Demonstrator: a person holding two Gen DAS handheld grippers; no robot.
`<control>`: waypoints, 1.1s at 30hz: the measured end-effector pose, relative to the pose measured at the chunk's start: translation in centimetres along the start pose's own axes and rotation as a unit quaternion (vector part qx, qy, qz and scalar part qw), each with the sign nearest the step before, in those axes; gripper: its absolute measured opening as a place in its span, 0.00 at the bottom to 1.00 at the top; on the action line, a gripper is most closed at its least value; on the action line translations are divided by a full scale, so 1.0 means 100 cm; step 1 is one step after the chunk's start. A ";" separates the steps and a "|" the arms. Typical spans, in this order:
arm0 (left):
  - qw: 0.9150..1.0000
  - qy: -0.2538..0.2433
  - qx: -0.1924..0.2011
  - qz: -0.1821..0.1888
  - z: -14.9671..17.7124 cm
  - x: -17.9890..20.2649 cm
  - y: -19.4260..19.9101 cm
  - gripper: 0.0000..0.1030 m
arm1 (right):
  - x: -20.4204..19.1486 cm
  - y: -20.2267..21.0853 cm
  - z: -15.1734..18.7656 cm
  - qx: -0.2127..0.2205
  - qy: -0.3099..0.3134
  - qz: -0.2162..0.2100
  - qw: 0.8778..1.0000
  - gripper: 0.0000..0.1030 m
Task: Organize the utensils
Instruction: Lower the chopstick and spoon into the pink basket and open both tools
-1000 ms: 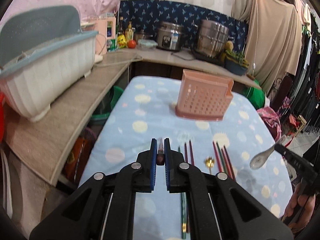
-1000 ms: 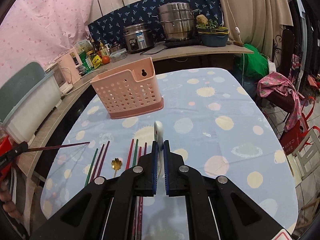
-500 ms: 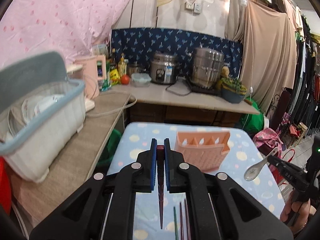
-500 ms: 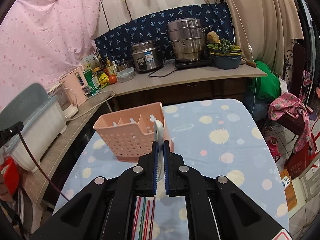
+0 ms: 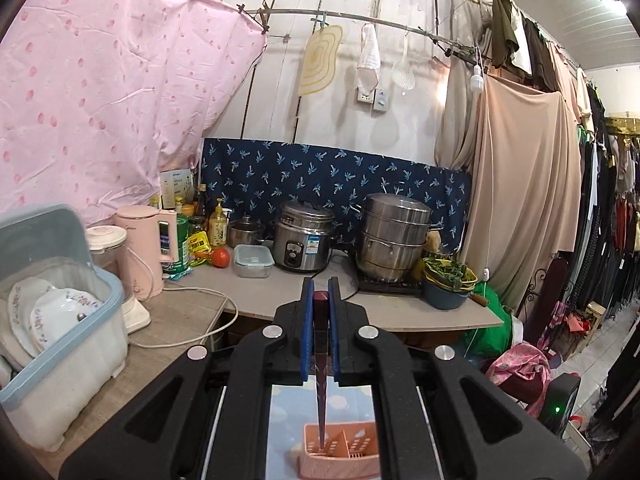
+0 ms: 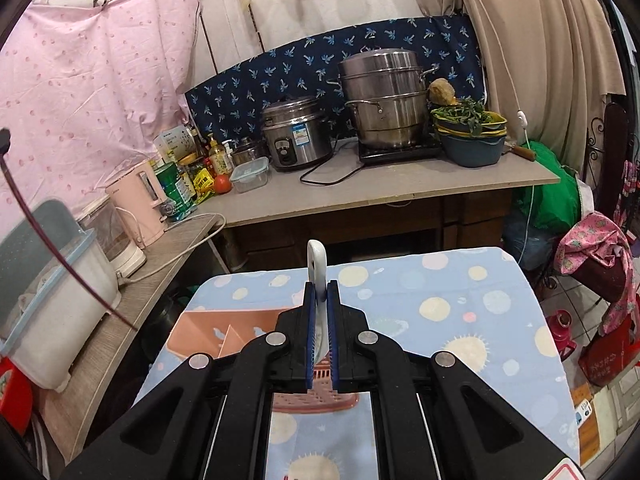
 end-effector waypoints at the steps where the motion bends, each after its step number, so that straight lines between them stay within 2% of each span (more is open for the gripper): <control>1: 1.000 0.000 -0.003 0.000 0.002 0.000 -0.008 0.07 | -0.002 -0.005 0.001 -0.003 0.002 0.000 1.000 0.05; 12: 0.997 0.014 -0.070 -0.001 0.076 -0.010 -0.077 0.07 | -0.005 -0.048 0.030 -0.048 0.010 0.001 0.999 0.05; 16: 0.995 0.014 -0.094 -0.010 0.095 -0.014 -0.088 0.07 | -0.006 -0.053 0.037 -0.053 0.014 0.000 0.998 0.06; 18: 0.995 0.017 -0.097 -0.011 0.099 -0.016 -0.089 0.07 | -0.005 -0.051 0.038 -0.050 0.010 0.001 0.999 0.10; 21: 0.995 0.018 -0.099 -0.012 0.102 -0.018 -0.084 0.08 | -0.001 -0.042 0.038 -0.044 0.005 0.000 0.999 0.10; 22: 0.995 0.018 -0.099 -0.014 0.103 -0.018 -0.081 0.12 | 0.002 -0.039 0.038 -0.042 0.003 -0.001 0.999 0.10; 25: 0.995 0.020 -0.098 -0.017 0.104 -0.019 -0.068 0.36 | 0.007 -0.022 0.040 -0.036 -0.002 -0.004 0.999 0.12; 26: 0.995 0.018 -0.094 -0.017 0.104 -0.018 -0.060 0.40 | 0.009 -0.015 0.042 -0.034 -0.002 -0.004 0.999 0.14; 33: 0.993 -0.008 -0.112 -0.025 0.119 -0.009 -0.010 0.44 | 0.021 0.037 0.068 -0.034 -0.011 -0.012 0.999 0.26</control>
Point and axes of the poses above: each gripper's, at about its wrist camera, not at the fingertips, and y roughly against the way its jaws point, x to its right, z to its underside, the point moved 1 cm from there along -y, roughly the way its jaws point, and after that the axes turned 7 degrees about z, right-handed, at the moved point
